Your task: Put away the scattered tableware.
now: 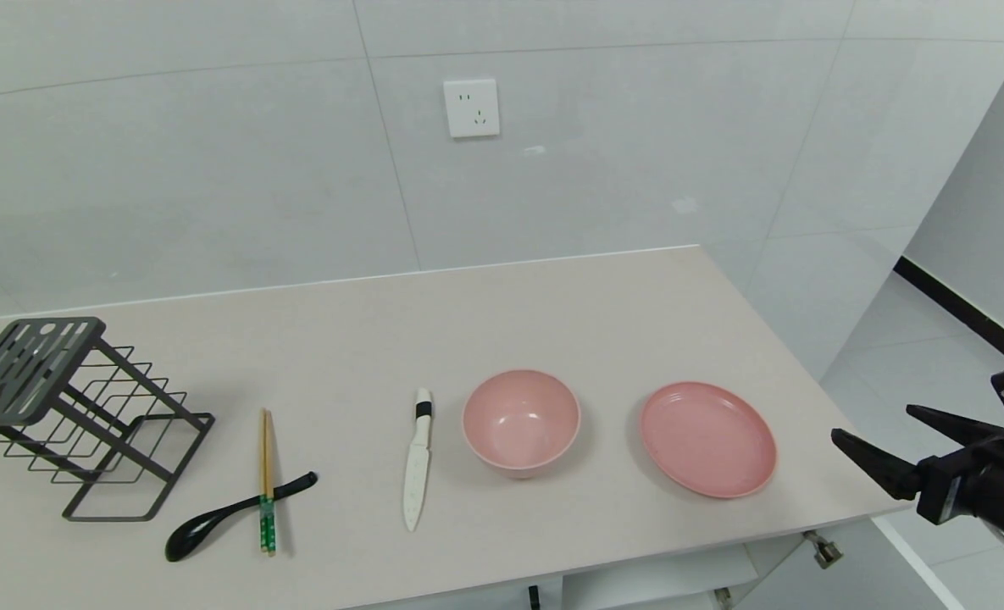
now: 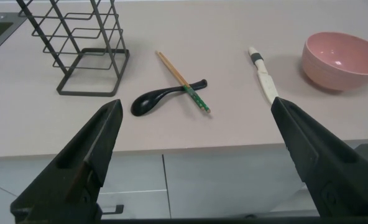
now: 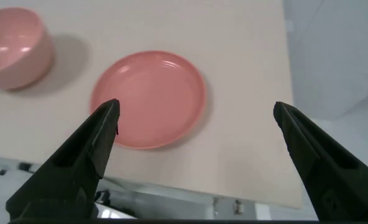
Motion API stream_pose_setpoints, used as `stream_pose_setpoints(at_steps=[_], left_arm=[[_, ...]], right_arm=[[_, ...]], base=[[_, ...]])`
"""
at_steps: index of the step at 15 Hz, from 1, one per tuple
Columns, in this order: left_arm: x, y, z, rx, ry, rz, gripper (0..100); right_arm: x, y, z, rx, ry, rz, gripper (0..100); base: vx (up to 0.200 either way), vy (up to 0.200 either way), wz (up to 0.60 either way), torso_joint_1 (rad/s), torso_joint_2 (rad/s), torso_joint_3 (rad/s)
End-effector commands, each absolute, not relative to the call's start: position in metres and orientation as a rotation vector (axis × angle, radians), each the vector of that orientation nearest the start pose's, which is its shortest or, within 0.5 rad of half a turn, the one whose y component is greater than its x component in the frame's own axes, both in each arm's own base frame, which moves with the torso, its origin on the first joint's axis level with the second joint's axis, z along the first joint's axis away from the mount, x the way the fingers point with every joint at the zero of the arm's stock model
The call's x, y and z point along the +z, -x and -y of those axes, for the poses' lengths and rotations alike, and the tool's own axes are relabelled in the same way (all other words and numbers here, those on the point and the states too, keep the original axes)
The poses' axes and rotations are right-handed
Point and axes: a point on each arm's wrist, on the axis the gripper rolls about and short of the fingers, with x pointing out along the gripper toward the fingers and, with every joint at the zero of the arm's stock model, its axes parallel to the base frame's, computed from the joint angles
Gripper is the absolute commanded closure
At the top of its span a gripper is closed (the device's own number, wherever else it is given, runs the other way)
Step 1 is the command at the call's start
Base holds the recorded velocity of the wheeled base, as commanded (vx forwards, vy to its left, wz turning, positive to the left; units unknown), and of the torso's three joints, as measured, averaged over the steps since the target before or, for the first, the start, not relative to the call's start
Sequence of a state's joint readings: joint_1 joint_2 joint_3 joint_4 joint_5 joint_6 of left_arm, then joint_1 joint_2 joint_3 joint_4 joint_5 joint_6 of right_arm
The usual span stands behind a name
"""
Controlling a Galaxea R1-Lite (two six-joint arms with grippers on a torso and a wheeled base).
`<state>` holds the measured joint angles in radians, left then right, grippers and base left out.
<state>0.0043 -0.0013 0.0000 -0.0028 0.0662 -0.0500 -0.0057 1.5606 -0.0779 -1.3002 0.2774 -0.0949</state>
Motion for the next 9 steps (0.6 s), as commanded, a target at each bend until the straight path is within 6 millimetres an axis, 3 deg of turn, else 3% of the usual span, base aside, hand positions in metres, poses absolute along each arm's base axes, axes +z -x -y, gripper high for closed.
stream_pose_setpoints(at_steps=[1, 6, 9], left_arm=[[0.076, 0.023, -0.001, 0.07, 0.051, 0.005, 0], [0.076, 0.023, -0.001, 0.07, 0.054, 0.005, 0], [0.076, 0.023, -0.001, 0.07, 0.054, 0.005, 0]], right_arm=[[0.096, -0.2, 0.002, 0.255, 0.06, -0.256, 0], [0.081, -0.212, -0.001, 0.283, 0.049, -0.318, 0], [0.08, -0.224, -0.015, 0.353, 0.053, -0.312, 0]], base=[[0.0, 0.0, 0.0, 0.0, 0.0, 0.0], [0.0, 0.0, 0.0, 0.0, 0.0, 0.0], [0.0, 0.0, 0.0, 0.0, 0.0, 0.0]])
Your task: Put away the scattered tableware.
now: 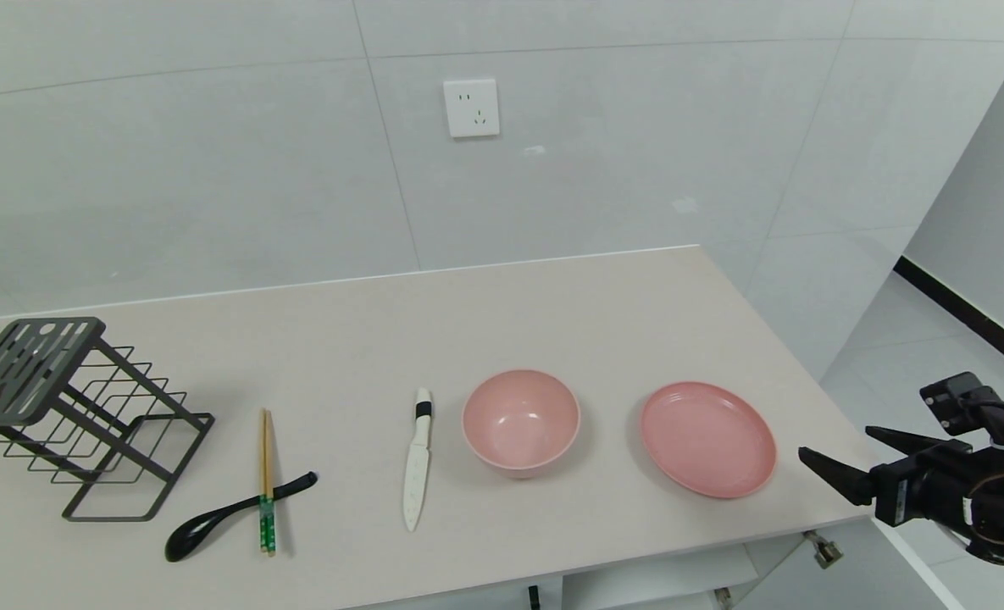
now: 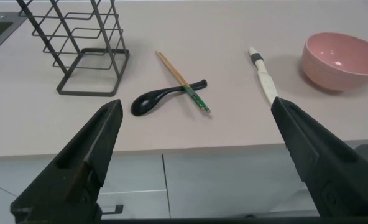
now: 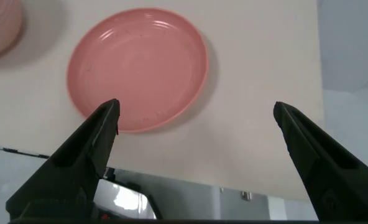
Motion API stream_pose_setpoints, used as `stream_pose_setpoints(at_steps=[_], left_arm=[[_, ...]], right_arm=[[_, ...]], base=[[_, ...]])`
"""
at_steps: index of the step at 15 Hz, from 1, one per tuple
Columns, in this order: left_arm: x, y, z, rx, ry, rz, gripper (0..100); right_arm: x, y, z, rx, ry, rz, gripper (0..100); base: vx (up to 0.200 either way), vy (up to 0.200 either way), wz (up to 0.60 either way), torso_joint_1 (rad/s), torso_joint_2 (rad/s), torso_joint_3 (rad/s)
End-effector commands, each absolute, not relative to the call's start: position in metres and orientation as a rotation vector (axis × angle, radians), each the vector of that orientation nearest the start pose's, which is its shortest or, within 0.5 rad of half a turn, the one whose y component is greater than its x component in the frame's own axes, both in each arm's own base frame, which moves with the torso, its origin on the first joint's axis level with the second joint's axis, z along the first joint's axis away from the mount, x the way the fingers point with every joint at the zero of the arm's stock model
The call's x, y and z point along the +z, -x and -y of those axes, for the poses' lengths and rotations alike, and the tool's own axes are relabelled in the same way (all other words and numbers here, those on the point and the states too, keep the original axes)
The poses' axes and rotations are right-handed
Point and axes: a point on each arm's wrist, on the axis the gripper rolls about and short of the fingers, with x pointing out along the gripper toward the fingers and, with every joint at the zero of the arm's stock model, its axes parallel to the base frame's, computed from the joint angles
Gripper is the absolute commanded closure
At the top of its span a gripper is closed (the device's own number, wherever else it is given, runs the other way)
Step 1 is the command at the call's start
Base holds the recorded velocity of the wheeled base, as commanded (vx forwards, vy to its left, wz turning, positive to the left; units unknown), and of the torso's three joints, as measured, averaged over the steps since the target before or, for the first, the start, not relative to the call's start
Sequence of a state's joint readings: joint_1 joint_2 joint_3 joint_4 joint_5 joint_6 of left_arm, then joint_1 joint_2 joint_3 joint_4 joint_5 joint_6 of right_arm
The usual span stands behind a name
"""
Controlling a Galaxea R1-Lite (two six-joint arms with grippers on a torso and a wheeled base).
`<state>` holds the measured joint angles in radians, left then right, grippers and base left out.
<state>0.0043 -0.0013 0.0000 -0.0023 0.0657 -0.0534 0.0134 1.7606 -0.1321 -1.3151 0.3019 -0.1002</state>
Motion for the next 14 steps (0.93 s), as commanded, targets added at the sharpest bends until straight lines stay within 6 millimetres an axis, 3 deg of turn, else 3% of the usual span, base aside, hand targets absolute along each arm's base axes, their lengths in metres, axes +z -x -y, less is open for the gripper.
stream_pose_setpoints(at_steps=[1, 9, 14], left_arm=[[0.076, 0.023, -0.001, 0.07, 0.055, 0.005, 0], [0.076, 0.023, -0.001, 0.072, 0.055, 0.005, 0], [0.076, 0.023, -0.001, 0.07, 0.055, 0.005, 0]], right_arm=[[0.078, -0.229, -0.019, 0.367, 0.054, -0.317, 0], [0.048, -0.279, -0.023, 0.375, 0.053, -0.324, 0], [0.042, -0.299, -0.034, 0.404, 0.057, -0.302, 0]], base=[[0.0, 0.0, 0.0, 0.0, 0.0, 0.0], [0.0, 0.0, 0.0, 0.0, 0.0, 0.0], [0.0, 0.0, 0.0, 0.0, 0.0, 0.0]])
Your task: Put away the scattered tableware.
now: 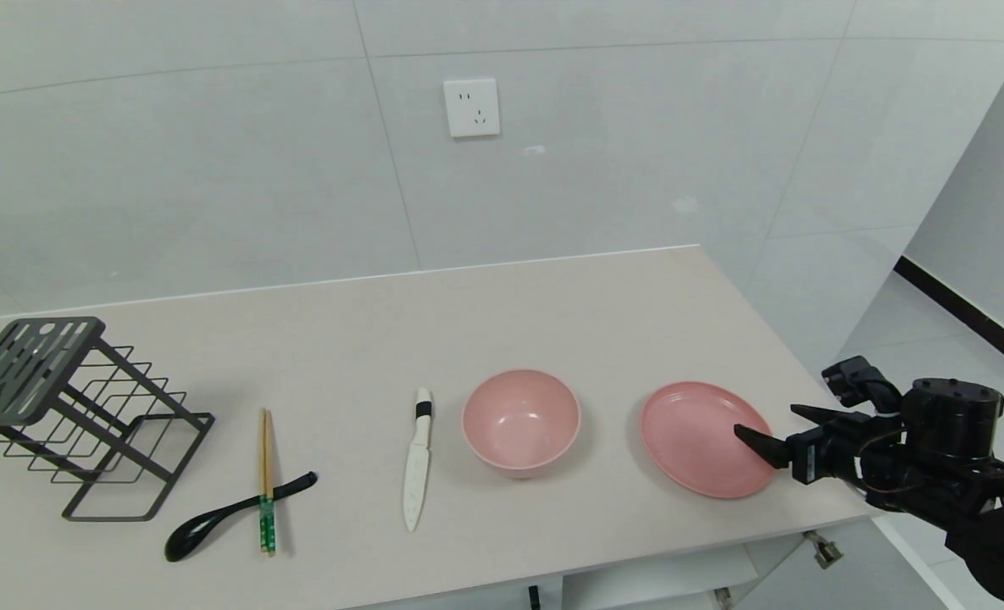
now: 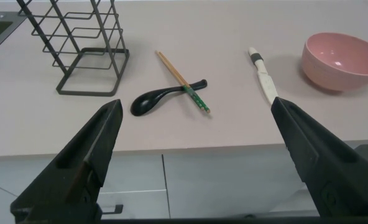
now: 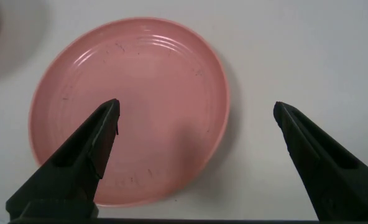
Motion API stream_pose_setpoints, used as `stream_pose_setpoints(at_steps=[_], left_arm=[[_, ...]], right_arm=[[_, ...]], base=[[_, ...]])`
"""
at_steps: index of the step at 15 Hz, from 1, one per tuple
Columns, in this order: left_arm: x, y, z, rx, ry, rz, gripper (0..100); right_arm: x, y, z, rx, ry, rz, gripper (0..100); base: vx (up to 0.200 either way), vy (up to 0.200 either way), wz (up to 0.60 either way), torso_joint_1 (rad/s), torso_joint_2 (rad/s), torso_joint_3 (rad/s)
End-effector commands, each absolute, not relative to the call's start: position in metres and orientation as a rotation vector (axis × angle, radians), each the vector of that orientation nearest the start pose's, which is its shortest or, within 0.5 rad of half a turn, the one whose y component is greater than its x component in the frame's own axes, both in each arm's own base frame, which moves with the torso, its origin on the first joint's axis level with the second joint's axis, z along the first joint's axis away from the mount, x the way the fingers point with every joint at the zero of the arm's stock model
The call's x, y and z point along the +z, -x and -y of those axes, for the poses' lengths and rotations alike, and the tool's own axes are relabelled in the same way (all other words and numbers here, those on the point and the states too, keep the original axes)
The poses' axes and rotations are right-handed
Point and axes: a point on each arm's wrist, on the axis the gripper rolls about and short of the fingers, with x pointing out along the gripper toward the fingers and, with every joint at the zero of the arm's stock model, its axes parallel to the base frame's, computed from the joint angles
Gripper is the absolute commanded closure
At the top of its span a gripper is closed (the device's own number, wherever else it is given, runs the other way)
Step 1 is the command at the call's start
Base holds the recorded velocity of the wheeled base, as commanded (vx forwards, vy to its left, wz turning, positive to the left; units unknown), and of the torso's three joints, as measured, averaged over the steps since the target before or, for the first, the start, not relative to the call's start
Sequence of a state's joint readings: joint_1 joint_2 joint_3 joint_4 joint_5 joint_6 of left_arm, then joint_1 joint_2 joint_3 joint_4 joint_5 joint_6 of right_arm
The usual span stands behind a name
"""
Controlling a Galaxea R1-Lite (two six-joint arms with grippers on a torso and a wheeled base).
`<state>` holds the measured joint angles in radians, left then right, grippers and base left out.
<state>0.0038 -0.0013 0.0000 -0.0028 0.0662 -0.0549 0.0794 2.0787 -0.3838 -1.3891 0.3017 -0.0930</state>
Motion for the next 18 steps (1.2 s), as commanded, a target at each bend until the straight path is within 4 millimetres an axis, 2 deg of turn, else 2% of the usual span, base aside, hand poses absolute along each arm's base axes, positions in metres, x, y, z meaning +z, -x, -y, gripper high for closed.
stream_pose_setpoints(at_steps=[1, 7, 12, 18], left_arm=[[0.076, 0.023, -0.001, 0.07, 0.055, 0.005, 0], [0.076, 0.023, -0.001, 0.07, 0.055, 0.005, 0], [0.076, 0.023, -0.001, 0.072, 0.055, 0.005, 0], [0.076, 0.023, -0.001, 0.07, 0.055, 0.005, 0]], right_arm=[[0.039, -0.301, -0.038, 0.415, 0.053, -0.311, 0], [0.03, -0.311, -0.042, 0.423, 0.044, -0.319, 0], [0.019, -0.312, -0.045, 0.432, 0.041, -0.35, 0], [0.014, -0.31, -0.06, 0.49, 0.047, -0.363, 0]], base=[[0.0, 0.0, 0.0, 0.0, 0.0, 0.0], [0.0, 0.0, 0.0, 0.0, 0.0, 0.0], [0.0, 0.0, 0.0, 0.0, 0.0, 0.0], [0.0, 0.0, 0.0, 0.0, 0.0, 0.0]])
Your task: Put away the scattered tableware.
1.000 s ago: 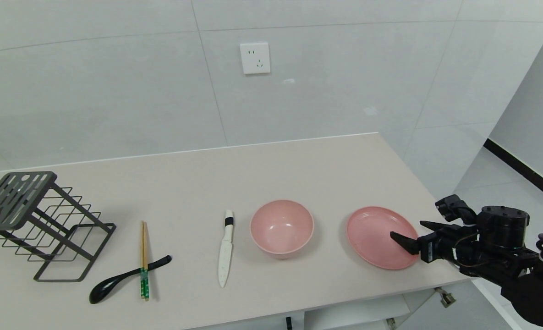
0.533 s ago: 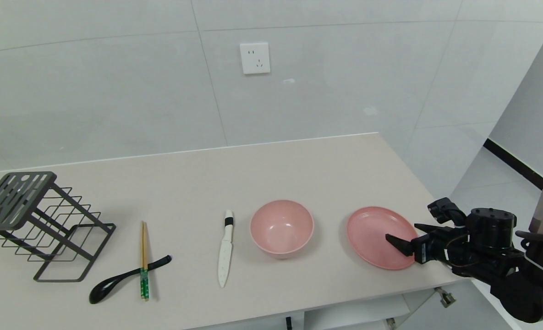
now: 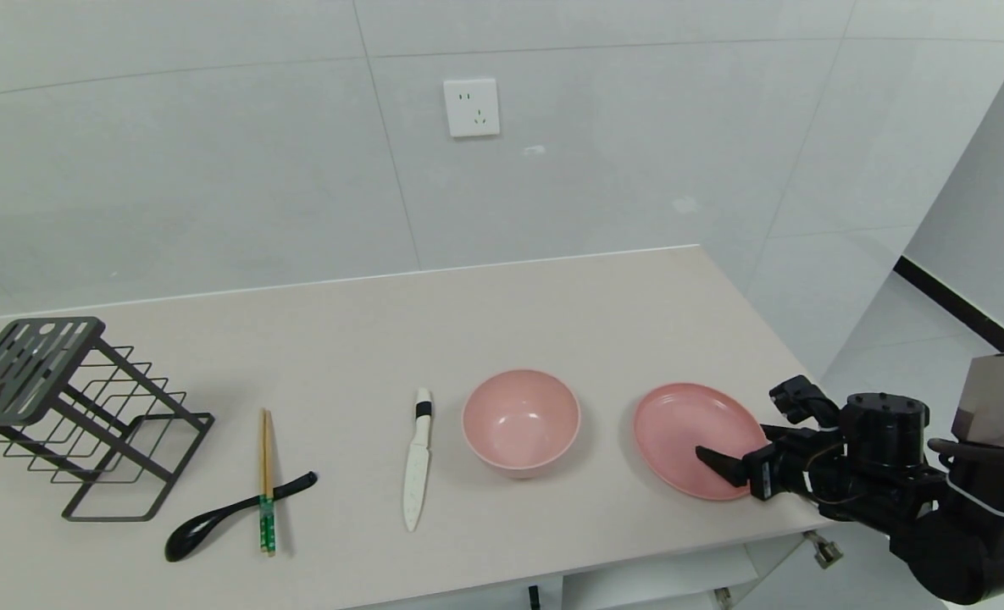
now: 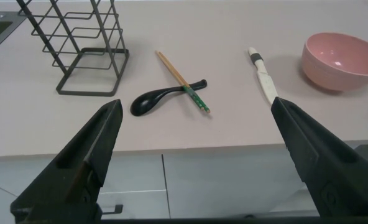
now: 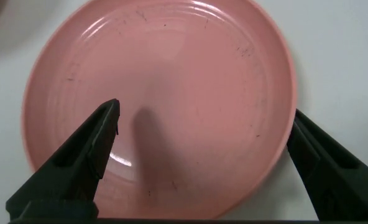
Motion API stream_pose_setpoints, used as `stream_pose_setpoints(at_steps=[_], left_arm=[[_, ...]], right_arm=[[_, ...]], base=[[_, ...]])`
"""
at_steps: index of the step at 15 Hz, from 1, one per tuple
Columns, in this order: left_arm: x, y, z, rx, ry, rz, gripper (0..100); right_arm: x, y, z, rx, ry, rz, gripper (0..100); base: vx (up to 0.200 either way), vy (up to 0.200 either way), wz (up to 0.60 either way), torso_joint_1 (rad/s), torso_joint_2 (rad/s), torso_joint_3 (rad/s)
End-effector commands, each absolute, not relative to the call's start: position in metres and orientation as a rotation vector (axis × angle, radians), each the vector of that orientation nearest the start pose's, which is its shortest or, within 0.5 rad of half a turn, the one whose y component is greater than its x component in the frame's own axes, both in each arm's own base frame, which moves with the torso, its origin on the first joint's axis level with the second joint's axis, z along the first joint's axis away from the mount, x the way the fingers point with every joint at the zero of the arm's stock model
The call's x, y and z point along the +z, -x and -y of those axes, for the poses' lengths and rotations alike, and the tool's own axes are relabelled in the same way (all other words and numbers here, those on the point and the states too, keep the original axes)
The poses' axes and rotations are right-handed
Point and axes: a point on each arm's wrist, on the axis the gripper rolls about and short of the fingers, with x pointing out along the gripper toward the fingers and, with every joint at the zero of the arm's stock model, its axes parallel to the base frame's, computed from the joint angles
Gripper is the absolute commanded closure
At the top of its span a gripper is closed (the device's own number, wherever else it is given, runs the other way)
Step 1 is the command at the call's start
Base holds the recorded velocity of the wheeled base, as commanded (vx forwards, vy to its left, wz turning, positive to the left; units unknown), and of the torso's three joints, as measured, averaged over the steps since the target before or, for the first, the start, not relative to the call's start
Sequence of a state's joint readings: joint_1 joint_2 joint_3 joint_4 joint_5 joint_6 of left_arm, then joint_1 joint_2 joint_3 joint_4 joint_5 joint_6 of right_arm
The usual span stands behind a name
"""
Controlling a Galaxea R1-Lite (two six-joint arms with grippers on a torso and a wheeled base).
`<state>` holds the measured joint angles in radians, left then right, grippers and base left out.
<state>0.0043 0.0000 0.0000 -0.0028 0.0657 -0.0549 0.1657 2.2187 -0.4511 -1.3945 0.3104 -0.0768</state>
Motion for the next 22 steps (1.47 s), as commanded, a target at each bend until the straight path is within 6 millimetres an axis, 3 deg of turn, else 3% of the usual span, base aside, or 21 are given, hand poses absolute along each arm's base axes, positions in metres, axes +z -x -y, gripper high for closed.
stream_pose_setpoints(at_steps=[1, 8, 11, 12, 14, 17, 20, 22], left_arm=[[0.076, 0.023, -0.001, 0.07, 0.055, 0.005, 0], [0.076, 0.023, -0.001, 0.07, 0.054, 0.005, 0], [0.076, 0.023, -0.001, 0.07, 0.052, 0.005, 0], [0.076, 0.023, -0.001, 0.07, 0.051, 0.005, 0], [0.076, 0.023, -0.001, 0.069, 0.051, 0.005, 0], [0.077, 0.023, -0.001, 0.049, 0.04, 0.012, 0], [0.093, 0.024, 0.0, -0.005, 0.008, 0.169, 0], [0.093, 0.024, 0.001, -0.016, 0.01, 0.176, 0]], right_arm=[[0.011, -0.312, -0.059, 0.483, 0.046, -0.368, 100], [-0.003, -0.323, -0.045, 0.436, 0.036, -0.39, 100], [0.033, -0.32, -0.044, 0.43, 0.048, -0.282, 100], [0.063, -0.315, -0.044, 0.43, 0.056, -0.19, 100], [0.099, -0.3, -0.039, 0.417, 0.066, -0.081, 100], [0.121, -0.281, -0.025, 0.372, 0.072, -0.013, 100], [0.128, -0.257, -0.023, 0.372, 0.075, -0.004, 100], [0.132, -0.246, -0.024, 0.379, 0.077, 0.009, 100]], base=[[0.0, 0.0, 0.0, 0.0, 0.0, 0.0], [0.0, 0.0, 0.0, 0.0, 0.0, 0.0], [0.0, 0.0, 0.0, 0.0, 0.0, 0.0], [0.0, 0.0, 0.0, 0.0, 0.0, 0.0], [0.0, 0.0, 0.0, 0.0, 0.0, 0.0], [0.0, 0.0, 0.0, 0.0, 0.0, 0.0], [0.0, 0.0, 0.0, 0.0, 0.0, 0.0], [0.0, 0.0, 0.0, 0.0, 0.0, 0.0]])
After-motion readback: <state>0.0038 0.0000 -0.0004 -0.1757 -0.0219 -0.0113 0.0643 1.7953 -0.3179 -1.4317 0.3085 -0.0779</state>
